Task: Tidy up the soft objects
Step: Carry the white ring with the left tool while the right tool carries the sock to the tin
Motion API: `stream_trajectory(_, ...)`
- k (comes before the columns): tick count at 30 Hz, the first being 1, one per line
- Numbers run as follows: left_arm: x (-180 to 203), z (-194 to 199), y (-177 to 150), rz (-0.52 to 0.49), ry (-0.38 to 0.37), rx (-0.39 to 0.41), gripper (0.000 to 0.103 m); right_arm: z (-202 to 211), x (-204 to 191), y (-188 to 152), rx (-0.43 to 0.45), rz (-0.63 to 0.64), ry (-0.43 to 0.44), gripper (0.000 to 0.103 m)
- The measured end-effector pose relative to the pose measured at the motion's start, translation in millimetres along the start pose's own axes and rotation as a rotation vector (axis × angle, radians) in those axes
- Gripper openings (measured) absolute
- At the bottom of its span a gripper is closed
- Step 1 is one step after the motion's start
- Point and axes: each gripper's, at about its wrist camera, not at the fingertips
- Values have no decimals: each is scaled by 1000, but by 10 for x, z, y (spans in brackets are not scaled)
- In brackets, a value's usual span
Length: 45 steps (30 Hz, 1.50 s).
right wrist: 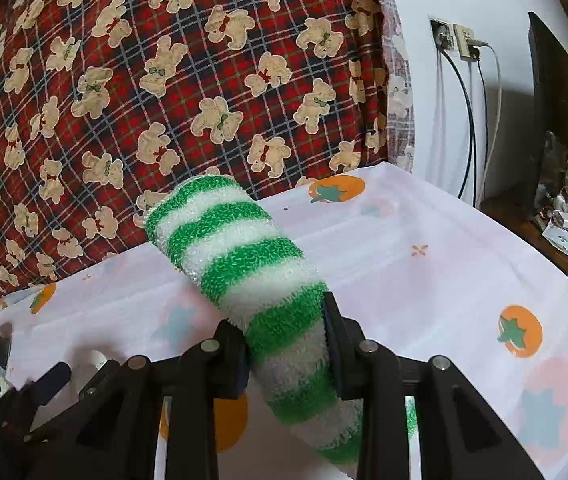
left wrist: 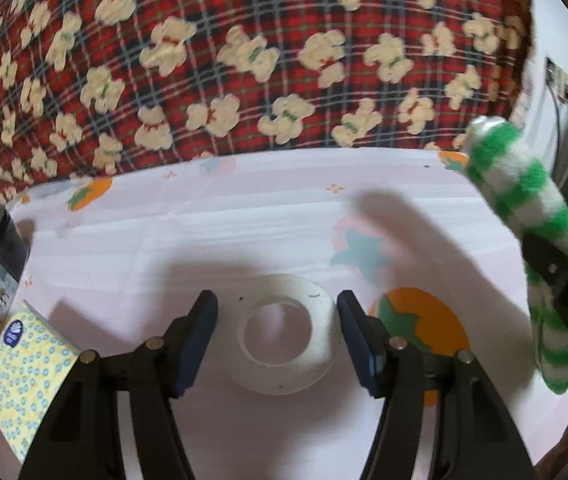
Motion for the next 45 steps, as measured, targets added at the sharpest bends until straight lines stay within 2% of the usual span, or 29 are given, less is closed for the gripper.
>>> stream_trajectory(12, -171, 510, -353, -89, -78, 108, 61, 366, -66, -262, 19, -25, 32, 33)
stream_trajectory(18, -329, 637, -478, -68, -144, 113, 61, 635, -57, -384, 76, -59, 49, 33)
stream_trajectory(26, -624, 873, -622, -28, -215, 166, 61, 848, -45, -550, 73, -105, 75, 33)
stream_trajectory(35, -1023, 1096, -715, 9, -209, 216, 61, 1074, -268, -765, 60, -118, 135, 33)
stream_trajectory(45, -1436, 1177, -798, 41, -144, 224, 61, 1110, -769, -988, 6, -83, 242, 33)
Point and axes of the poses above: each gripper's, at about its wrist camera, not at the fingertips, and z roughly against the way its jaws point, x to its right, y to its top, and after that the axes turned 7 degrees about y, right-handed
